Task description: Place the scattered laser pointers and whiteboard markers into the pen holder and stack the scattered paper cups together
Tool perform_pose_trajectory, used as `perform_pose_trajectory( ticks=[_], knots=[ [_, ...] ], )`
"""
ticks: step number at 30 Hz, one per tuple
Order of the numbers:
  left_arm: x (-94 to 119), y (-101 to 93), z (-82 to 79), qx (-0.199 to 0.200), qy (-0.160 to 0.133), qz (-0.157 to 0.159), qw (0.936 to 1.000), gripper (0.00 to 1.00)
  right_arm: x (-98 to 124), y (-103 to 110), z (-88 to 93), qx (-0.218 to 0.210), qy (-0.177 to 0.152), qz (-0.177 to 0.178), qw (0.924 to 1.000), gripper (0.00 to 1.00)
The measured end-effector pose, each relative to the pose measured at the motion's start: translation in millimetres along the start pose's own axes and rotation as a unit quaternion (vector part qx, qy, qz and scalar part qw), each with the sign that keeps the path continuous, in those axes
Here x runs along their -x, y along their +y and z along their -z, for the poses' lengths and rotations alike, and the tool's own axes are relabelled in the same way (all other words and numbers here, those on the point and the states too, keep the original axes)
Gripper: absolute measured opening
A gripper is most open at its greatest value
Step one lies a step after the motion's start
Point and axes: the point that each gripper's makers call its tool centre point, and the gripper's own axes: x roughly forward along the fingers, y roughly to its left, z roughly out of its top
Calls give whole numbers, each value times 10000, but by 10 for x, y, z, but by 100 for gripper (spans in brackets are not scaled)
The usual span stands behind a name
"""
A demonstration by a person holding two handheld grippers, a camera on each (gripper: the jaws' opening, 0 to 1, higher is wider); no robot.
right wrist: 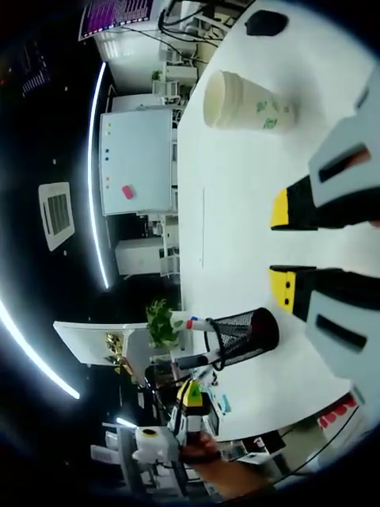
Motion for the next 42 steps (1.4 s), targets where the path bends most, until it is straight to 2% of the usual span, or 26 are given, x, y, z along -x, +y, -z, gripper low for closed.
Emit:
perform_pose_trajectory(
  ticks=[12, 23, 31, 38, 42],
  knots=[
    [16, 9, -112, -49, -67, 2, 10000, 10, 8, -13, 10, -20, 6, 13, 10000, 18],
    [85, 52, -356, -159, -340, -77, 9993, 10, 14, 2, 6, -21, -5, 2, 10000, 18],
    [130, 28, -490, -300, -438, -70, 9986, 10, 6, 15, 23, -39, 6, -25, 10000, 18],
    [198, -55, -651, -433, -691, 36, 9967, 10, 1, 14, 21, -32, 7, -34, 10000, 18],
    [196, -97, -676, -501, -737, 87, 9960, 10, -12, 26, 21, -32, 10, -46, 10000, 18]
  ],
)
